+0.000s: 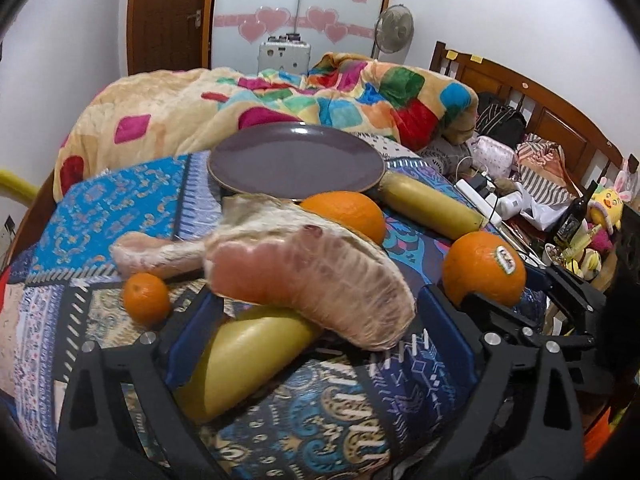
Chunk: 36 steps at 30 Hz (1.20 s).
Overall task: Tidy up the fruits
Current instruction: 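Grasp the large stickered orange with the right tool while the left grasps a pomelo segment, then carry the orange onto the dark plate with the right tool while the left places the segment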
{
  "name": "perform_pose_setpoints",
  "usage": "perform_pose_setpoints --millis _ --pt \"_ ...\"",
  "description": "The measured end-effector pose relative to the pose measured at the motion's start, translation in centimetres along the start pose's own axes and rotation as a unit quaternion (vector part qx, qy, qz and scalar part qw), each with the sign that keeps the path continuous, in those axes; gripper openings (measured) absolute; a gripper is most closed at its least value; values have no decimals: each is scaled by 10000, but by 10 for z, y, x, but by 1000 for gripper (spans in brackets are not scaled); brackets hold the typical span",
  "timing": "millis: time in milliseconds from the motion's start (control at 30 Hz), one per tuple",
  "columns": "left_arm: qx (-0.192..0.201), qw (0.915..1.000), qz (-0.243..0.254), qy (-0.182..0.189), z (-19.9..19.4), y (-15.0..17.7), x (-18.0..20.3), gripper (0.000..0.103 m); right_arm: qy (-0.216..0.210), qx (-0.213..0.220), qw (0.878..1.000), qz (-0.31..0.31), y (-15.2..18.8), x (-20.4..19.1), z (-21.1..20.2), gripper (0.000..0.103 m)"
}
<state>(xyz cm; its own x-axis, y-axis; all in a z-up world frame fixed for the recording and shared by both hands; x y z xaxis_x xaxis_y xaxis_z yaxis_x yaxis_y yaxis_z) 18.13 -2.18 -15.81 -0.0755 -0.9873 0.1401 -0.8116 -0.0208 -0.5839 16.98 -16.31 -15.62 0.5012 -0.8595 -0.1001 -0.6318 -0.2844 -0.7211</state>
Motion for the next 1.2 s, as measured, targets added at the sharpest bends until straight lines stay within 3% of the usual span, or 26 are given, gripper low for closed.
perform_pose_setpoints --millis 200,467,633,800,1067,1200 --pt "-36 9999 -96 -92 10 -6 7 100 119 13 9999 -72 0 8 -1 66" --pt "-103 9993 -70 -365 30 -13 6 100 -140 42 9999 16 2 15 1 67" --pt "25 9991 70 -426 28 -12 7 86 -233 -7 9997 15 1 14 7 68" --pt "109 9988 268 -405 22 -12 10 63 -325 -70 9994 13 0 13 14 67" --pt "233 9993 212 -212 9 -10 3 53 -267 -41 9996 73 -2 13 11 65" --pt "273 9992 240 -163 -1 -11 0 38 -228 35 9997 75 -6 12 4 65"
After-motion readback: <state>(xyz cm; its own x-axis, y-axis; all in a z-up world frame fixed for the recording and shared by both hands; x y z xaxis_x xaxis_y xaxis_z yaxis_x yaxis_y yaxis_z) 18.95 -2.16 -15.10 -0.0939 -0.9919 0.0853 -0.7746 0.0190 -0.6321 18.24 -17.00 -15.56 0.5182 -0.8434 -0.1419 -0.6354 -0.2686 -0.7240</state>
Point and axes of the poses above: each gripper's, at about its wrist camera, not at the fingertips, and z roughly the way its jaws point, x to its right, y to its underside, the point moved 5 cm from there along z, roughly the way its jaws point, and after that the axes turned 10 degrees about -x, right-handed, at the moved point
